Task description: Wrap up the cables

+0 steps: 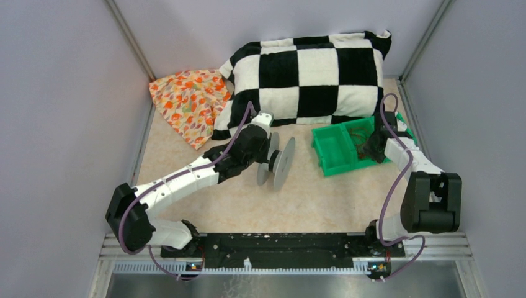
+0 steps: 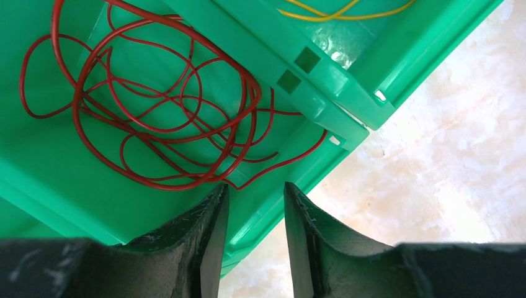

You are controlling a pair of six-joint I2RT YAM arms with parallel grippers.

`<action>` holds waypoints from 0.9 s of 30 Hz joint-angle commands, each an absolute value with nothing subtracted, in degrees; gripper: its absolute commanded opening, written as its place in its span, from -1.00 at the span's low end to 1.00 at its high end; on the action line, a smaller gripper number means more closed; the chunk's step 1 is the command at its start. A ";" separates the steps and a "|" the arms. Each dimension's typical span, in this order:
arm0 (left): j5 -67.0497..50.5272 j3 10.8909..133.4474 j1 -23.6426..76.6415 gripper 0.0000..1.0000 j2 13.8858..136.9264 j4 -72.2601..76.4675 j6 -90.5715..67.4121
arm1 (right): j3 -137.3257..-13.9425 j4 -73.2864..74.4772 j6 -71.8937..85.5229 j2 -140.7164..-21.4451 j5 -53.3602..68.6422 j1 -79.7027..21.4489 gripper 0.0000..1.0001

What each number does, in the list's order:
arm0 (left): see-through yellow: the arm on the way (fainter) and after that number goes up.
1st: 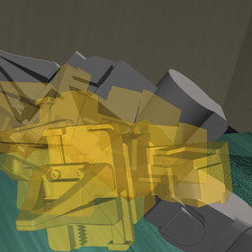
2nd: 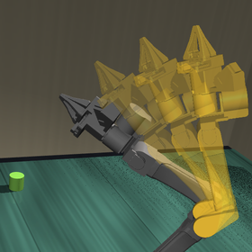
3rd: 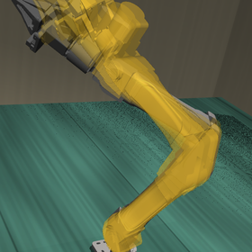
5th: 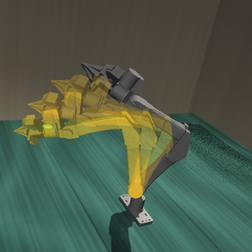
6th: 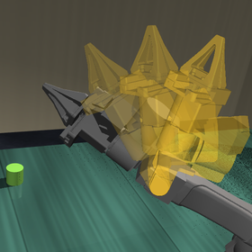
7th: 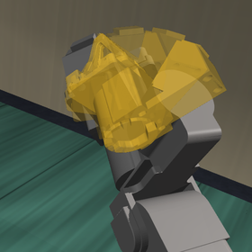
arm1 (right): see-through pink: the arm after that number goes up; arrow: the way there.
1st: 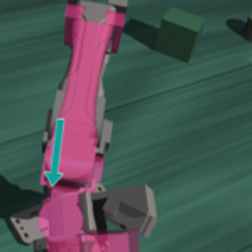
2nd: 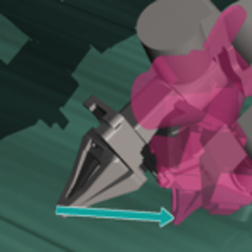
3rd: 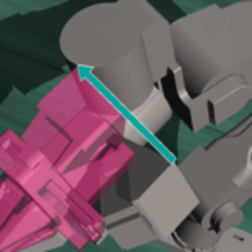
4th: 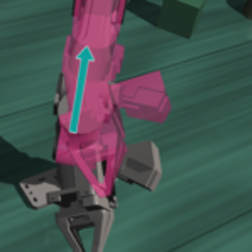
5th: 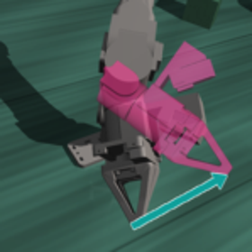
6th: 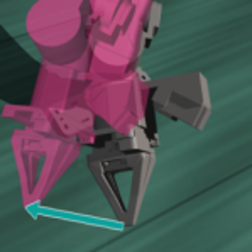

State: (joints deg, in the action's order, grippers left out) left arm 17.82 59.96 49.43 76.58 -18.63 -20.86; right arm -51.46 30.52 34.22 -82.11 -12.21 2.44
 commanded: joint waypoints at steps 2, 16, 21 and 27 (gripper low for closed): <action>17.55 59.26 49.40 -1.00 74.09 -15.67 -21.26 | -53.34 26.35 36.33 -85.20 -13.38 2.52 -0.26; 17.08 59.64 49.42 -1.00 74.80 -15.53 -20.21 | -55.26 27.58 37.09 -79.96 -13.26 2.49 -0.24; 16.05 60.34 49.40 -1.00 75.71 -15.95 -20.21 | -55.74 27.16 37.39 -83.26 -13.18 2.48 -0.22; 16.30 60.64 49.39 -1.00 75.80 -16.08 -19.76 | -55.68 23.96 37.44 -85.41 -12.87 2.51 -0.22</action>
